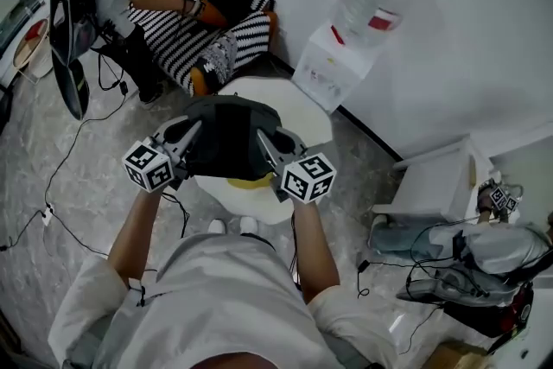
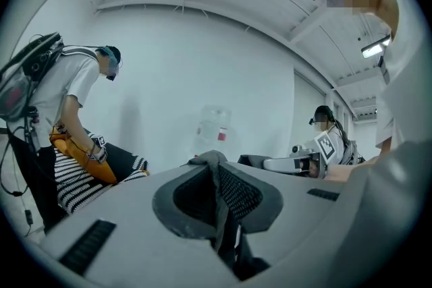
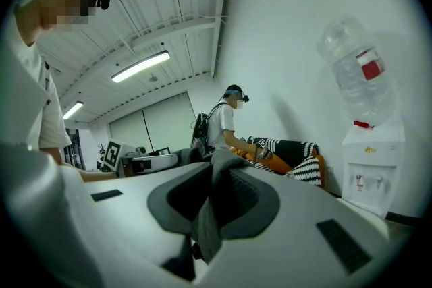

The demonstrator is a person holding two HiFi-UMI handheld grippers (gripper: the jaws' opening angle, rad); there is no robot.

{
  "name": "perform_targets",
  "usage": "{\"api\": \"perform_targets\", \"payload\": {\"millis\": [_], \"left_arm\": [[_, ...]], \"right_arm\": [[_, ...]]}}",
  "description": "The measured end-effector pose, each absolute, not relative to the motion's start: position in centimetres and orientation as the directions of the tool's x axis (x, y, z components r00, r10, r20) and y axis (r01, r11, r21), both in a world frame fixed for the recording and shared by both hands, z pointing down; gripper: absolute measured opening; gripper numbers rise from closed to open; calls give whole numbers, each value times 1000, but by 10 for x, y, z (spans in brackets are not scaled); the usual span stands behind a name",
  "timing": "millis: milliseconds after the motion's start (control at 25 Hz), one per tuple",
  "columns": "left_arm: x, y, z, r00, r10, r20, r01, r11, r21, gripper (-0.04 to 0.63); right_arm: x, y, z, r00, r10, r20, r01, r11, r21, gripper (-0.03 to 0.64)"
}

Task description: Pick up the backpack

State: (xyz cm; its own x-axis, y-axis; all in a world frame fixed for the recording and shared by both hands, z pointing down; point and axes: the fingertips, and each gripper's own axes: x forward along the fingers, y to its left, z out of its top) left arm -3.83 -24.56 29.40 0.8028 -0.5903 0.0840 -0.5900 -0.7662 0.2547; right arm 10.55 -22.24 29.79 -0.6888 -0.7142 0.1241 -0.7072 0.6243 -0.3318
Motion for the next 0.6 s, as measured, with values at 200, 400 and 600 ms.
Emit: {"api": "perform_targets", "payload": {"millis": [200,400,600], "left_arm": [[-38,-242,276,804,-592,54,-586,-775,235,35],[-38,-234,259,811,-583,39,-578,-791,199,35],[-38,-226,233,821,-570,8,-564,-811,154,35]], "right_arm": [[106,-219,279,-695,-712,97,-700,640,-317,44],[108,-214,259,-700,-711,65,-695,657,-293,44],[109,-209,233,-699,-715,17,-691,668,-276,44]]}}
